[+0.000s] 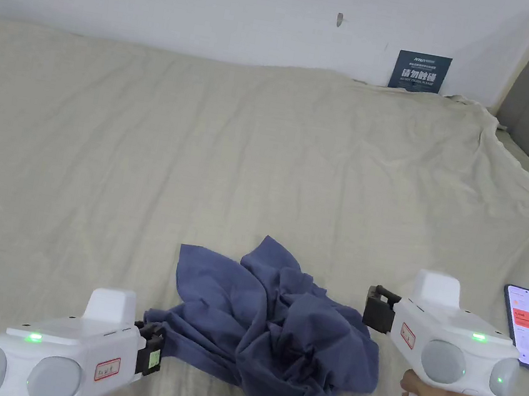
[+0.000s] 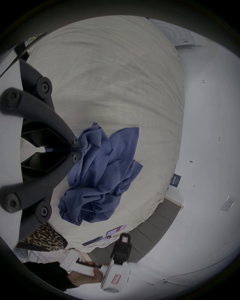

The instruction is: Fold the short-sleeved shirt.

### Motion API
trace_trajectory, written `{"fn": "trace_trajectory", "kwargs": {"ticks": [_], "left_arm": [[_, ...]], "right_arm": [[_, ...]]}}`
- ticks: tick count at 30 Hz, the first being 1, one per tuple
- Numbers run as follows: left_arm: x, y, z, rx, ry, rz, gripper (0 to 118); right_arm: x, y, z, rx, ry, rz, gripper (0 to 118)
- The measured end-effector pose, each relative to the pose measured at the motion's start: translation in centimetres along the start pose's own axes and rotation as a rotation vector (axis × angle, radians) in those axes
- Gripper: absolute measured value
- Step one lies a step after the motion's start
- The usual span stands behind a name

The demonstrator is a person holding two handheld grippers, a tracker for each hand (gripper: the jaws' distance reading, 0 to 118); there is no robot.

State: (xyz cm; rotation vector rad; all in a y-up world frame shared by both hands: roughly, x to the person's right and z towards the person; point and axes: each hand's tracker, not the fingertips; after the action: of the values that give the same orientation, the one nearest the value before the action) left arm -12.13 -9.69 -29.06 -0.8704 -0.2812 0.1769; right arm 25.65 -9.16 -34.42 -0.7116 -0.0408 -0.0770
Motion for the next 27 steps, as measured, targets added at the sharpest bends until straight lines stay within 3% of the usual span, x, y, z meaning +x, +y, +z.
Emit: {"fn": "trace_trajectory", "kwargs": {"ticks": [5, 10, 13, 16, 18, 19, 20, 21, 27], "left_arm": [[-0.6, 0.0, -0.8, -0.007, -0.003, -0.009, 0], [-1.0, 0.0, -1.6, -0.016, 0.000, -0.004, 0], [-1.2, 0.1, -1.9, -0.019, -0.002, 0.009, 0], [-1.2, 0.3, -1.9, -0.018, -0.004, 0.018, 0], [-1.3, 0.3, -2.0, -0.015, -0.006, 0.024, 0], [-1.4, 0.3, -2.0, -0.014, -0.009, 0.028, 0], [-1.3, 0.3, -2.0, -0.012, -0.011, 0.030, 0], [-1.3, 0.3, -2.0, -0.009, -0.012, 0.033, 0], [-1.6, 0.4, -1.7, 0.004, -0.025, 0.041, 0]], "right_arm": [[0.9, 0.7, -6.0, -0.123, -0.012, -0.031, 82], [0.0, 0.3, -10.0, -0.242, -0.027, 0.014, 80], [-1.1, -0.4, -10.7, -0.294, -0.020, 0.011, 68], [-1.7, -1.1, -11.2, -0.348, 0.019, -0.002, 46], [-2.4, -1.4, -10.8, -0.339, 0.003, 0.013, 41], [-2.6, -1.3, -10.6, -0.331, 0.003, 0.030, 32], [-2.7, -1.2, -10.4, -0.335, 0.011, 0.032, 8], [-2.8, -1.1, -10.1, -0.340, 0.007, 0.045, 3], [-0.4, 0.3, -6.9, -0.227, 0.063, -0.013, 3]]}}
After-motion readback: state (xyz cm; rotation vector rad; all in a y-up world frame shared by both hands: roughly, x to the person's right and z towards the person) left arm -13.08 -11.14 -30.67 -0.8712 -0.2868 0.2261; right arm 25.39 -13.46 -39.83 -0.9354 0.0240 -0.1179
